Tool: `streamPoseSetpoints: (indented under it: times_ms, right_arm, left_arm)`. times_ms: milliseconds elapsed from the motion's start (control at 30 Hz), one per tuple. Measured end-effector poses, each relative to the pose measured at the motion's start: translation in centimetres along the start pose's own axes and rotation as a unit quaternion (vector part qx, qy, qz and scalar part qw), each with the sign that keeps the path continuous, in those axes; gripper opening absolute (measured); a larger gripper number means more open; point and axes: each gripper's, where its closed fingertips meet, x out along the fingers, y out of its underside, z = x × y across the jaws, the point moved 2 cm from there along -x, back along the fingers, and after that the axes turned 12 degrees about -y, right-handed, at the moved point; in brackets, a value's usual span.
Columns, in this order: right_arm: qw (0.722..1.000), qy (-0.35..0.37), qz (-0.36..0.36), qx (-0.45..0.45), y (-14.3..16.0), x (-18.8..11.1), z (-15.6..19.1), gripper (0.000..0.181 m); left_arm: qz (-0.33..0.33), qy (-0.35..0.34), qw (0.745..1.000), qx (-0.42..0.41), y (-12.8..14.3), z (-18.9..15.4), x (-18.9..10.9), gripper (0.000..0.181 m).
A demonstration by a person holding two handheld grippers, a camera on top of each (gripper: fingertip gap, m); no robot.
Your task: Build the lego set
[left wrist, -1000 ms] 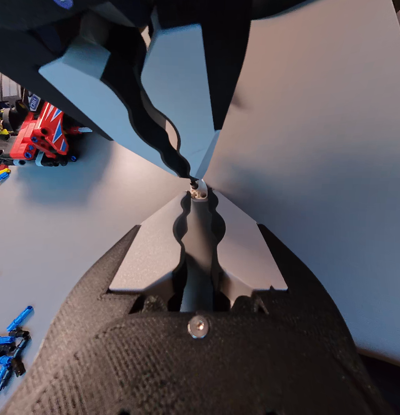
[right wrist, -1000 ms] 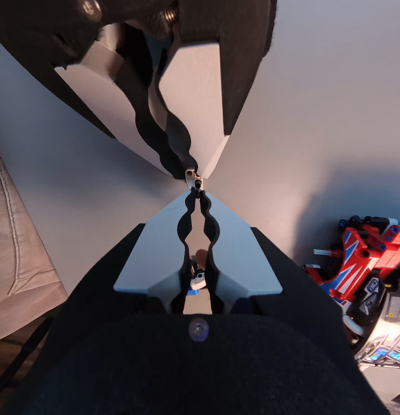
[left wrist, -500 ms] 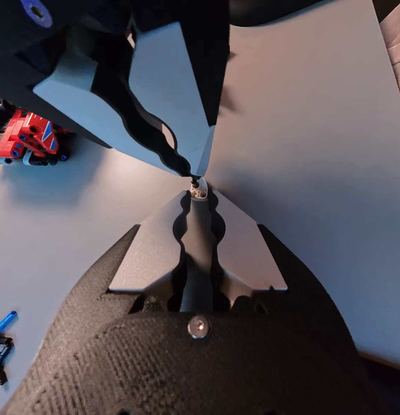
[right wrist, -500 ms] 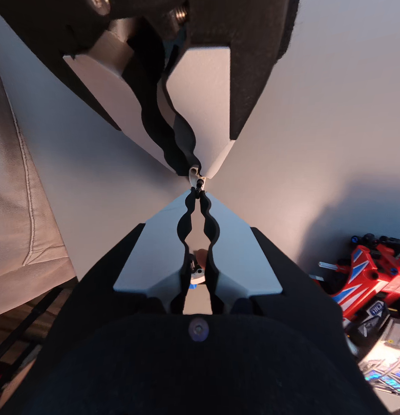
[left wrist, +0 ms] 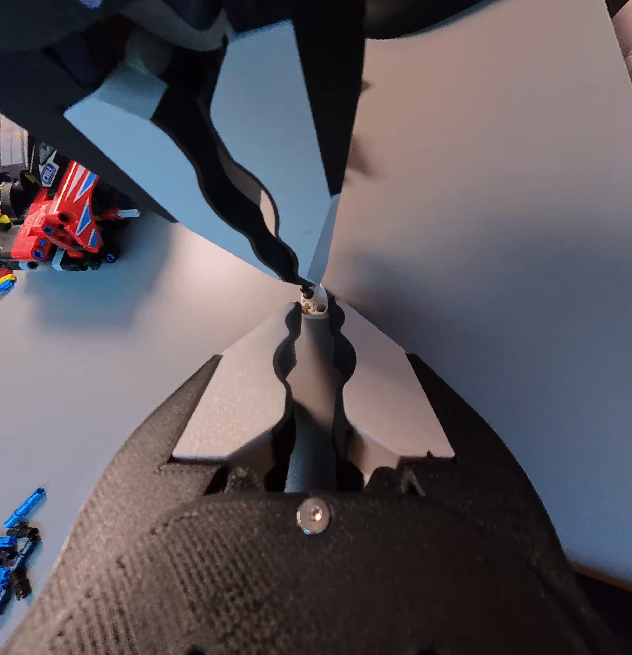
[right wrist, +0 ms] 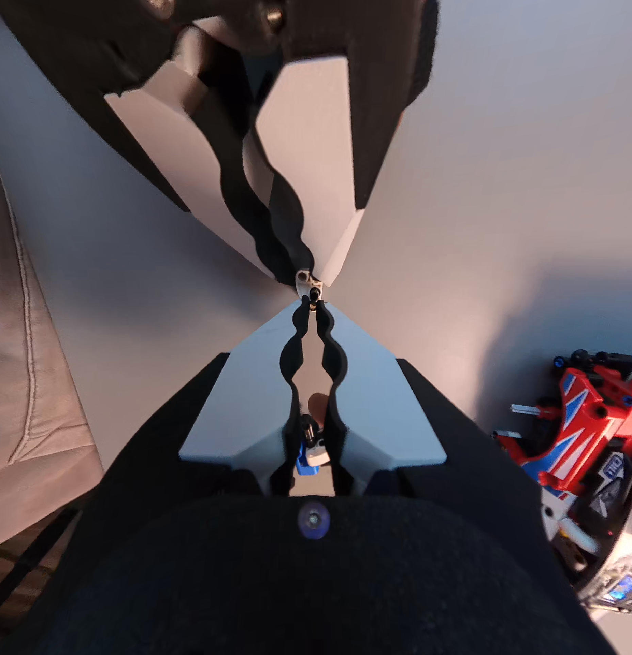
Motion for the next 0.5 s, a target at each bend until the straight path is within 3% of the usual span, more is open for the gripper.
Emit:
streamPoseSetpoints:
  times_ms: [300, 500]
  right_arm:
    - [0.999, 0.025, -0.005, -0.031, 0.36, -0.02, 0.0, 0.001]
    - [0.999, -0.034, 0.009, 0.009, 0.47, -0.01, 0.09, 0.001]
  left_arm:
    - [-0.002, -0.004, 1.0, 0.012, -0.02, -0.09, -0.03, 0.013]
    - [-0.001, 0.004, 1.0, -0.001, -0.05, -0.17, -0.01, 0.014]
